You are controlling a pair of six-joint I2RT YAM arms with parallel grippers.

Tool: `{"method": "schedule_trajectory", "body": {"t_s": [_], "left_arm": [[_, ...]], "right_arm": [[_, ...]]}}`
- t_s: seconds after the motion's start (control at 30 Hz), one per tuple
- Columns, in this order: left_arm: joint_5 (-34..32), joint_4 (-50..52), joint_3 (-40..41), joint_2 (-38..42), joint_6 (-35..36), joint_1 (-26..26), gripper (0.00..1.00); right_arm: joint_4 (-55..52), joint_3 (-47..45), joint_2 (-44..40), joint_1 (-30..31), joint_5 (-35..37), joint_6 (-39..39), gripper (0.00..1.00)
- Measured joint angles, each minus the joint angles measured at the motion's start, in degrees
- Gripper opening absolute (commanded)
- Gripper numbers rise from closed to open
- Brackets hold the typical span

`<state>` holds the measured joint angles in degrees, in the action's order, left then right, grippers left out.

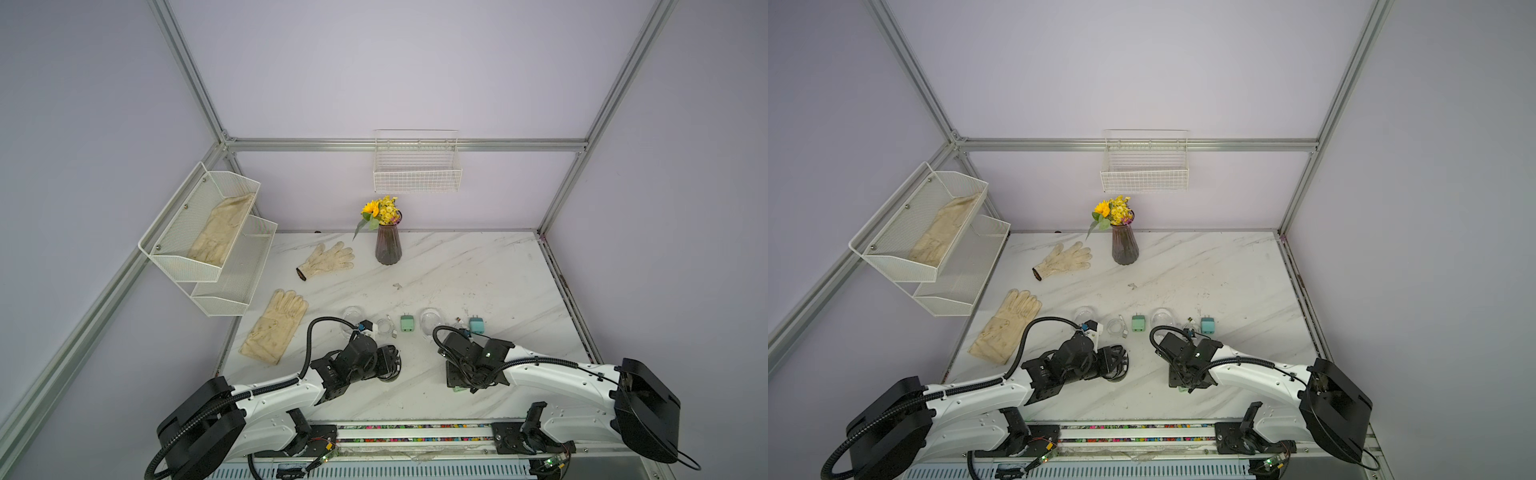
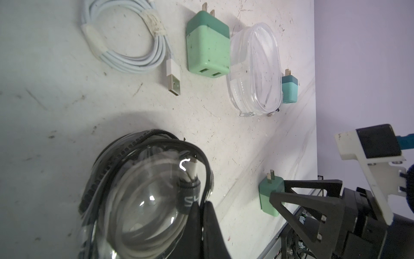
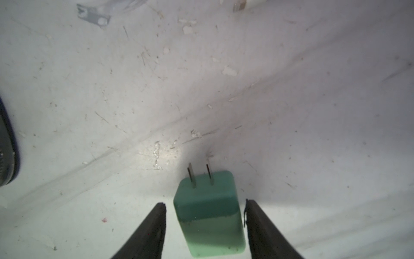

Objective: Pack away charging kits
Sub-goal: Pick up the plug from the center of the board.

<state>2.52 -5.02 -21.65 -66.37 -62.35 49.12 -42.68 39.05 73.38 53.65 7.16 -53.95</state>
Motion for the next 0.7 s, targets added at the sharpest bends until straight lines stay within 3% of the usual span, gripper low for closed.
{"method": "schedule_trajectory", "body": {"t_s": [0.23,0.47,0.7], "left_arm": [[0.3,0.5,-0.2,0.0,0.0,-0.5,0.00],[0.5,0.5,-0.4,0.2,0.0,-1.3,0.00],[2.0,0.4,-0.4,0.4,0.0,-2.2,0.00]], "right_arm": [[1.6,-0.1,1.5,0.0,-0.9,0.7,0.49],[2.4,0.0,1.5,0.0,-1.2,1.4,0.26],[2.7,9.8,3.9,0.0,-2.1,3.8,0.25]]}}
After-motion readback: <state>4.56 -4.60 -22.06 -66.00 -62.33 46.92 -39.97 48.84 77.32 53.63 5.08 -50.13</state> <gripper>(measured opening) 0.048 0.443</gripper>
